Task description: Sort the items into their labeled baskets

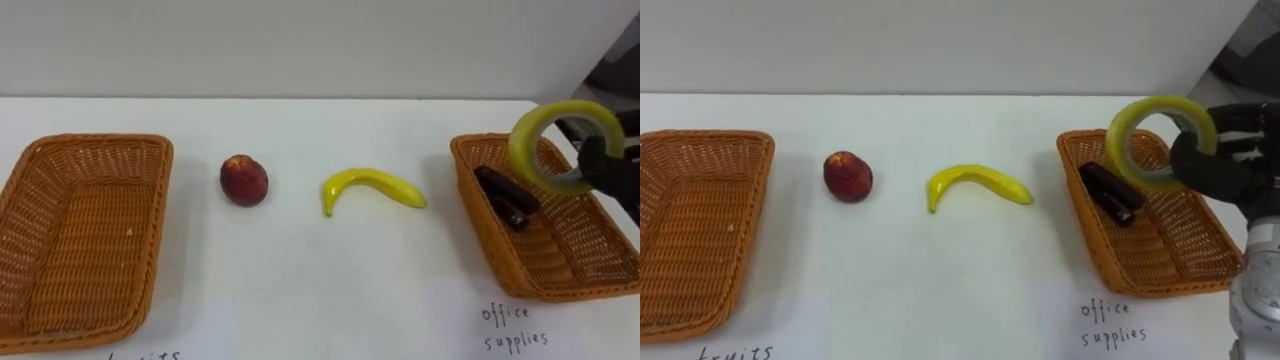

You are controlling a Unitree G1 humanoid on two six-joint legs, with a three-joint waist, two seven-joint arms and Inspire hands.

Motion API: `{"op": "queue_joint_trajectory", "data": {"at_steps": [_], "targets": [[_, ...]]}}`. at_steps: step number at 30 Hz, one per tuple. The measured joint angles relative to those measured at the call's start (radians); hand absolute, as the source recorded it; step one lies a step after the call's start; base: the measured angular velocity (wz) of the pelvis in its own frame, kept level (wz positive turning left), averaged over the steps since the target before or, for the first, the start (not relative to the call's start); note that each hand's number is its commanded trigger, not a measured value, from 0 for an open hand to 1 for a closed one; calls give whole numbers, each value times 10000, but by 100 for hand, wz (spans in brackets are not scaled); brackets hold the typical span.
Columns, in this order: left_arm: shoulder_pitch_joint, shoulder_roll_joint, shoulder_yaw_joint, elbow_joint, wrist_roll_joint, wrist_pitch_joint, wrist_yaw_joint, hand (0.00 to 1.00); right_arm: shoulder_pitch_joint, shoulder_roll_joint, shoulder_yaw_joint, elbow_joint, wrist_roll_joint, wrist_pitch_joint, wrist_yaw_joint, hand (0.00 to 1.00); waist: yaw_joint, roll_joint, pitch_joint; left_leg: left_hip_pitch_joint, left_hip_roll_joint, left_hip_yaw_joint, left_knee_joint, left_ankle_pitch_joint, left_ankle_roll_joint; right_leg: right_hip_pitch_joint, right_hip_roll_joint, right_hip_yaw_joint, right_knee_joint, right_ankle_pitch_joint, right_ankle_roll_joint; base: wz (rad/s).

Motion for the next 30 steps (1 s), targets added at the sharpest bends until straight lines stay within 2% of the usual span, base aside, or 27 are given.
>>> {"op": "queue_joint_trajectory", "data": {"at_steps": [10,15,21,30], "targets": [[6,19,57,5,1,-1,2,0,-12,-25,-3,-20,-13,5,21,0,61,-121,-8,23,-6,-3,10,0,0,1,-5,7,-4,0,0,0],[6,19,85,5,1,-5,-2,0,-12,-26,-3,-33,-30,5,40,0,69,-83,25,19,-2,-3,6,0,0,1,-3,6,9,0,0,0],[5,28,142,11,3,-11,-5,0,-12,-247,-4,-67,-70,4,291,0,70,-80,26,0,-11,-1,-65,0,-1,38,1,25,15,0,0,0],[-1,44,143,11,2,-18,-8,0,-12,-248,-5,-87,-72,-13,389,0,84,-91,31,14,-20,7,-85,1,-1,-9,2,140,-18,0,1,0]]}}
